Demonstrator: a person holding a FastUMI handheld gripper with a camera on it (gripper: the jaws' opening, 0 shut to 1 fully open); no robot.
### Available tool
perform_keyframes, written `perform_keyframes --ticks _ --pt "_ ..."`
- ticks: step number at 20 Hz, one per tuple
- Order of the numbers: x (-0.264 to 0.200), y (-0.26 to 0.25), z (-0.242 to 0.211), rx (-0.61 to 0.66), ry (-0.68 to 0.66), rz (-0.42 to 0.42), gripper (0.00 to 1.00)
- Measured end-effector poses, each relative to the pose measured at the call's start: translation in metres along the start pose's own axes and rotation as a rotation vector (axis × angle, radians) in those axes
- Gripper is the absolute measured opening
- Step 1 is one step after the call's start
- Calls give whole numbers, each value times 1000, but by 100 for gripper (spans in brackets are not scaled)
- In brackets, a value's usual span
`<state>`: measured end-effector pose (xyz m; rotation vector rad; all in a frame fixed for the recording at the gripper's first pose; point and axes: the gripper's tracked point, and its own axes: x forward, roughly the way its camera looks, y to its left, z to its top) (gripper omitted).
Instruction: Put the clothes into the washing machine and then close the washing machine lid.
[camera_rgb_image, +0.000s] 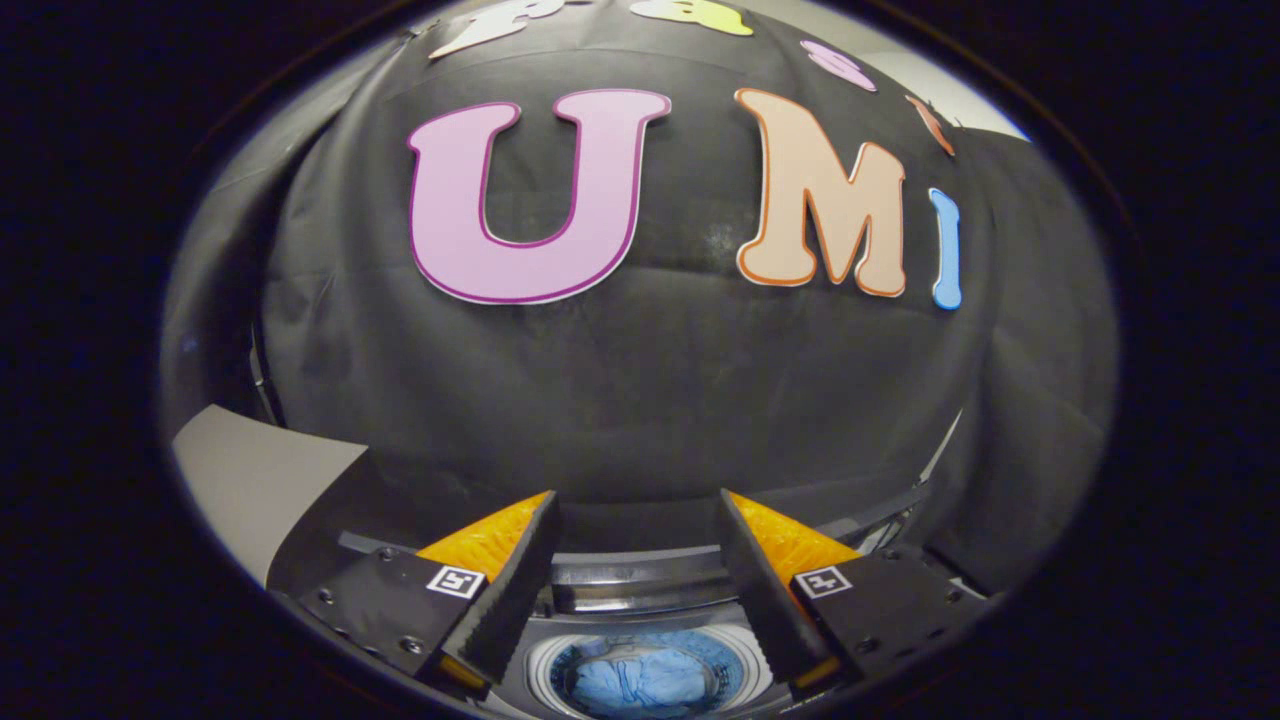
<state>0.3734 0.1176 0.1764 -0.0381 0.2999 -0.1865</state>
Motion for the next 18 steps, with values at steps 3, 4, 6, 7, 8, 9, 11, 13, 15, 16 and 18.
perform_keyframes --ticks 3,4,6,7,8,9,11,13,15,16,18 --pt "-12 -2 -8 -3 12 1 97" --pt "-15 -2 -12 -2 17 0 97" --pt "-21 -3 -18 2 29 2 97" --pt "-25 -4 -21 7 36 6 97" --pt "-28 -4 -24 14 40 12 97" --pt "-32 -4 -28 23 48 18 96" --pt "-41 -5 -36 54 65 34 96" --pt "-47 -1 -44 103 92 71 97" --pt "-53 -2 -49 139 105 86 96" --pt "-55 -3 -50 144 105 87 96" --pt "-55 -10 -53 136 98 78 96"
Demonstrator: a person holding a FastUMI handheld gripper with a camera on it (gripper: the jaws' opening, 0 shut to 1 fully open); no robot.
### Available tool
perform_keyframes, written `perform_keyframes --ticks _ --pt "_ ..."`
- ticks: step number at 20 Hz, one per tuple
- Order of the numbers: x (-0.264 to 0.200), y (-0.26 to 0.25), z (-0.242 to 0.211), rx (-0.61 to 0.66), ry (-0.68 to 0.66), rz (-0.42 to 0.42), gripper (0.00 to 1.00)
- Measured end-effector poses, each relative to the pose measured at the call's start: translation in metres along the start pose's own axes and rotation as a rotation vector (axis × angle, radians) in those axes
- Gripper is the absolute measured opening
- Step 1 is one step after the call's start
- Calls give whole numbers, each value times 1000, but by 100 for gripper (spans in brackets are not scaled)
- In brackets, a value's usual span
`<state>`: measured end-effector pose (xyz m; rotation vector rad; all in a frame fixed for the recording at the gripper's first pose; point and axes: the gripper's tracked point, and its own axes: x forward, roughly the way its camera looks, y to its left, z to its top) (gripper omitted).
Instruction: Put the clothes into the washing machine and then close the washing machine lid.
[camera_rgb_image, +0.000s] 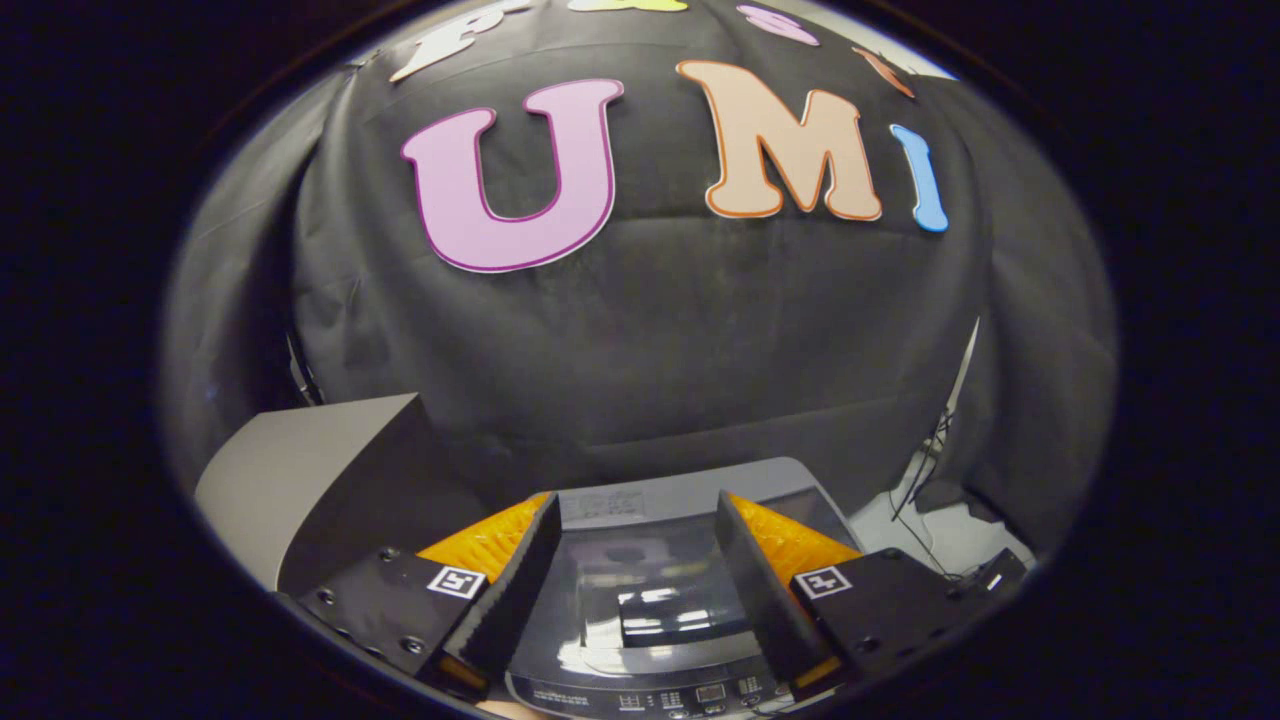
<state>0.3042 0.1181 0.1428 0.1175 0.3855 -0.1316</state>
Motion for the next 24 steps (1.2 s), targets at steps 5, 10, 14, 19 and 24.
perform_keyframes --ticks 5,10,14,19,24 --pt "-12 -12 -3 -8 -43 11 96" --pt "-29 -33 -3 -33 -155 33 96" --pt "-46 -56 -2 -70 -290 46 96" --pt "-60 -102 -25 -110 -404 28 96" --pt "-86 -134 -56 -110 -527 63 96"
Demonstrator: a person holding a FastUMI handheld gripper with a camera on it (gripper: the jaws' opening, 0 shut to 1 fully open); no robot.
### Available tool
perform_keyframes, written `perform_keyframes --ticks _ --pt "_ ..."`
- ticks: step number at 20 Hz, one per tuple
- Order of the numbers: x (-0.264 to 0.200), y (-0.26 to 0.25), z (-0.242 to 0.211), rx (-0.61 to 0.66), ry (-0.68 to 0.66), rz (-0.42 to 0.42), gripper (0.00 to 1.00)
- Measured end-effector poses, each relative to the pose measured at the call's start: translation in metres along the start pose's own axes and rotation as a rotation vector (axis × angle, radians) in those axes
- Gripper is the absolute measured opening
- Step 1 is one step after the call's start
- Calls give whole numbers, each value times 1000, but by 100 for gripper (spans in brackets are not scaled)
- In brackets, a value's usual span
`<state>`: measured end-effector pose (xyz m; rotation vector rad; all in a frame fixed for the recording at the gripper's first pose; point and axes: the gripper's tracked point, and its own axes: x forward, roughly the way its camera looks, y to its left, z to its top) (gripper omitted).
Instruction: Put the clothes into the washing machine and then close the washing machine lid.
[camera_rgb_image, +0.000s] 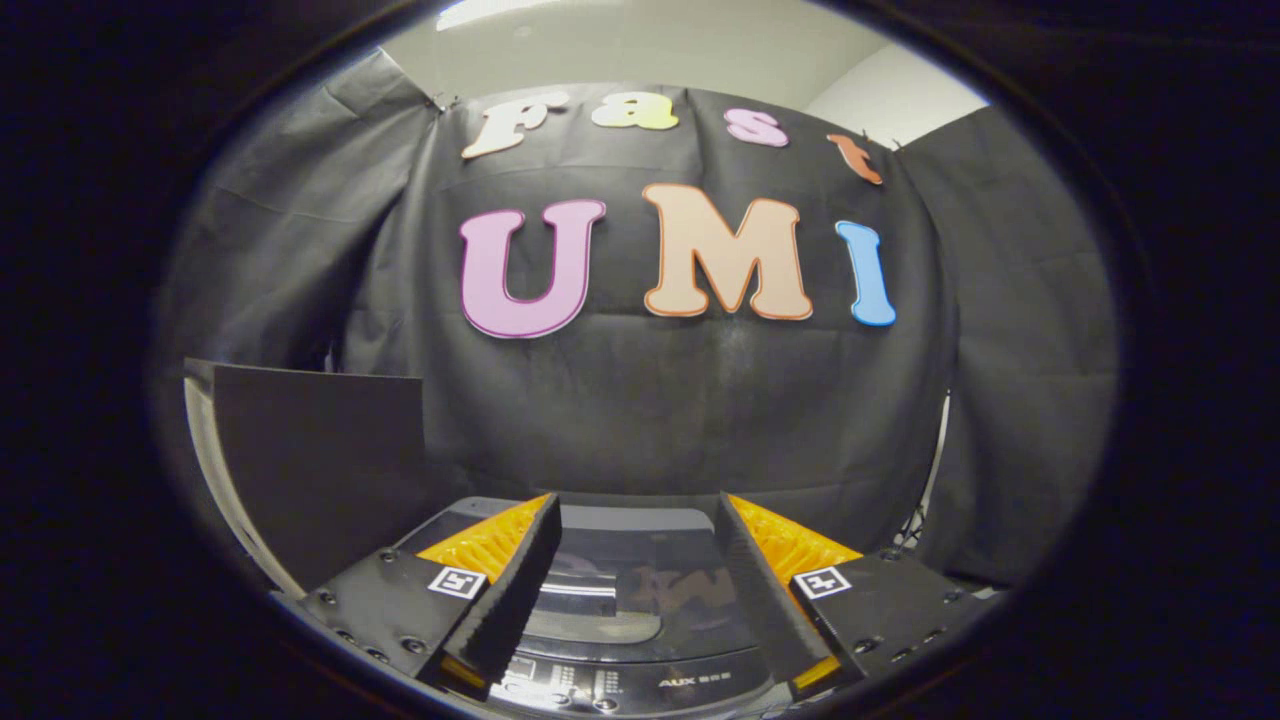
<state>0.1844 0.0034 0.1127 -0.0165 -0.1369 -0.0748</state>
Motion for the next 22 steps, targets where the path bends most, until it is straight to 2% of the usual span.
perform_keyframes --ticks 3,4,10,17,22 --pt "-26 -15 7 -40 -125 6 96" --pt "-31 -21 2 -49 -129 4 96" --pt "-67 -45 -35 -37 -62 -32 96" --pt "-110 -44 -90 -8 67 -39 96" --pt "-125 -43 -106 31 133 -35 96"
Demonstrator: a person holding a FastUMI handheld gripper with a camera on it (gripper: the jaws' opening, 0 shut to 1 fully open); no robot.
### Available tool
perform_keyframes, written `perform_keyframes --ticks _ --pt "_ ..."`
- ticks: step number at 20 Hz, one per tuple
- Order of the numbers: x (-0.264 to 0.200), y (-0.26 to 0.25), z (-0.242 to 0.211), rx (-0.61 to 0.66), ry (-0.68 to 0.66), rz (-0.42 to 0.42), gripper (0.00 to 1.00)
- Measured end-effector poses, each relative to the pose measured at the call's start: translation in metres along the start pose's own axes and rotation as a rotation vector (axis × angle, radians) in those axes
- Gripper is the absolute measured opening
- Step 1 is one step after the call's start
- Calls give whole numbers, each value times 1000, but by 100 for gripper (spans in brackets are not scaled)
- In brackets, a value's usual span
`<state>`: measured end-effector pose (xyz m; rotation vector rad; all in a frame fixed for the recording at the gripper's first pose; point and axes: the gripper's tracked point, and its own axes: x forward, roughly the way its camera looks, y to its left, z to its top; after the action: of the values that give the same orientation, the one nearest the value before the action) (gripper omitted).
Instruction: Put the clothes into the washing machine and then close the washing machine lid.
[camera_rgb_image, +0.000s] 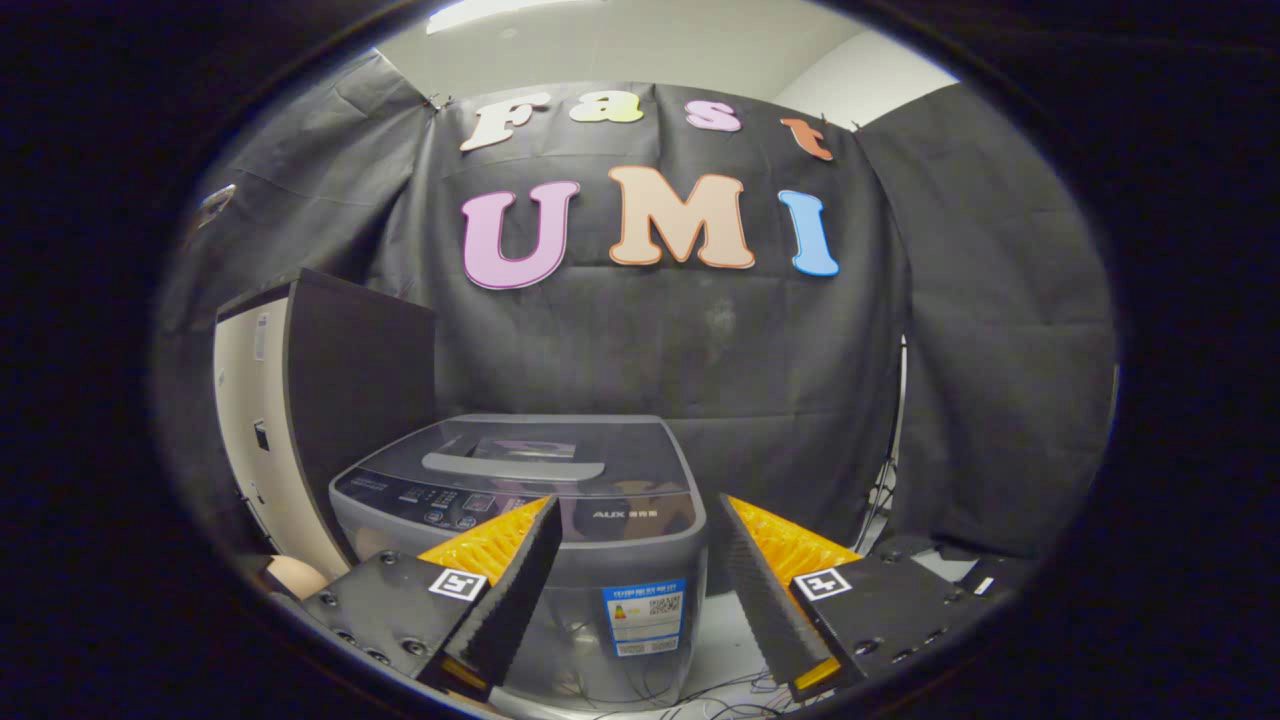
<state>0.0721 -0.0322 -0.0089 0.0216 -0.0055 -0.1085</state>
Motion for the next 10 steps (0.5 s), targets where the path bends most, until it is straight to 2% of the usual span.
perform_keyframes --ticks 7,10 --pt "-1 -6 -12 0 28 -23 96" --pt "2 -4 -21 15 53 -8 96"
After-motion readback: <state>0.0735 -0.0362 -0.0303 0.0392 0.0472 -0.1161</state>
